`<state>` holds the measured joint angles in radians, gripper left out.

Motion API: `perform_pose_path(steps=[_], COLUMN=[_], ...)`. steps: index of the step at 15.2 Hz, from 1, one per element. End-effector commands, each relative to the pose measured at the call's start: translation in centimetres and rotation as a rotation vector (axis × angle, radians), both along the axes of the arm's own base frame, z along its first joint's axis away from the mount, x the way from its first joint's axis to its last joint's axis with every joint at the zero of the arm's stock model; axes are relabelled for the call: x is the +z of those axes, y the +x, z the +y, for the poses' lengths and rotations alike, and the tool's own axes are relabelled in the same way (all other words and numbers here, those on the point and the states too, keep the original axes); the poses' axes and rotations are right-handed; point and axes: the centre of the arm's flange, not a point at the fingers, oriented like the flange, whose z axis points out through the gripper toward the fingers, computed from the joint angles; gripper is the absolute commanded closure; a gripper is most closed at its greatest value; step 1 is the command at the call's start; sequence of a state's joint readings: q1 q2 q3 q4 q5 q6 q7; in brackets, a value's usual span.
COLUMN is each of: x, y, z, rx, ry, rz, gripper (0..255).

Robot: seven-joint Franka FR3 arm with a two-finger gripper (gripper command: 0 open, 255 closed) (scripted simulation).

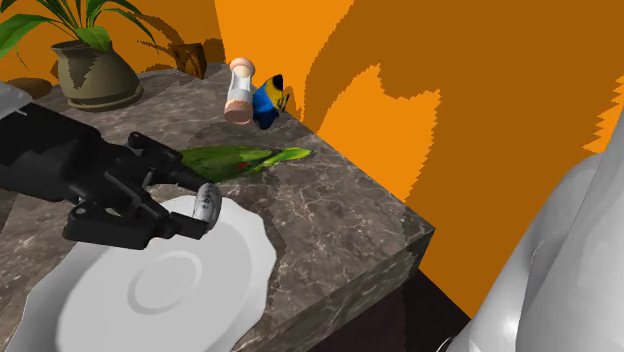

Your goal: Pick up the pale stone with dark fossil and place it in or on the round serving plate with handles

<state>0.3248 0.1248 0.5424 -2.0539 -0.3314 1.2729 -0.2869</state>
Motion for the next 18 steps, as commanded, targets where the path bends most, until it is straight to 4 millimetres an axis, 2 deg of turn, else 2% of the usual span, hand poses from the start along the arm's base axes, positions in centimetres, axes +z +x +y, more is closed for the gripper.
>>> perform_pose_path(steps=[1,5,18], x=[0.1,0.2,-6.7], y=[0.4,1.7,1.7], z=[2.5,7.8,7.8], rx=[-0.002,-0.002,-0.002], ry=[-0.001,-0.001,-0.001], rz=[0.001,0.001,0.001], gripper=[255,255,255])
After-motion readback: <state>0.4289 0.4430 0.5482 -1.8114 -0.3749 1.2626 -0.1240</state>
